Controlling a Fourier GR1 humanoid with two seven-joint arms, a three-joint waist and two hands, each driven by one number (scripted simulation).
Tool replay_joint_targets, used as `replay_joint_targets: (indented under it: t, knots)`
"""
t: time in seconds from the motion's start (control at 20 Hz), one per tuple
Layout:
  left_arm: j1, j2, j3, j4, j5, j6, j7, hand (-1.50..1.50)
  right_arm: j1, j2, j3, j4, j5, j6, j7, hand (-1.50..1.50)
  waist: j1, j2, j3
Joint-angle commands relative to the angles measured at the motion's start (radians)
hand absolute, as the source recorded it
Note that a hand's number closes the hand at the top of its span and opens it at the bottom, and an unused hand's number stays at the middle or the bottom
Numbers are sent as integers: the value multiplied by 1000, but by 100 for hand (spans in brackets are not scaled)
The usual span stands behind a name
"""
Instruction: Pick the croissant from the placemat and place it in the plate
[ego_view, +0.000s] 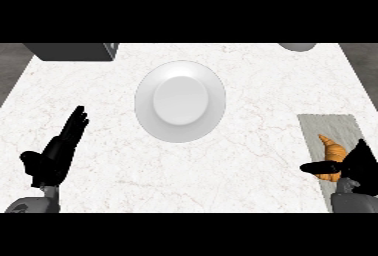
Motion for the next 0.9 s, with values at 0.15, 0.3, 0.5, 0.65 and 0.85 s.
replay_joint_targets:
  t: [0.15, 0.3, 0.5, 0.65, 0.85]
  knots:
    - [-35, -63, 5, 51, -57, 26, -24, 0, -35, -1, -65, 209, -46, -72, -114, -150, 0, 2, 2]
    - [-12, -35, 17, 10, -34, -21, 8, 0, 47, -12, -44, 151, -97, -26, -220, 150, -3, 0, 2]
    - [43, -58, 3, -53, -62, 2, 13, 0, -48, -34, -61, 204, -107, -13, -223, 150, 2, 0, 2]
    - [-17, -10, 63, 19, -23, -69, 8, 0, -68, -18, -44, 266, -69, -72, -255, 150, 1, 2, 2]
    - [-30, -84, 16, 39, -83, -3, -12, 0, -69, -17, 3, 278, 55, -177, -260, 150, 0, 3, 2]
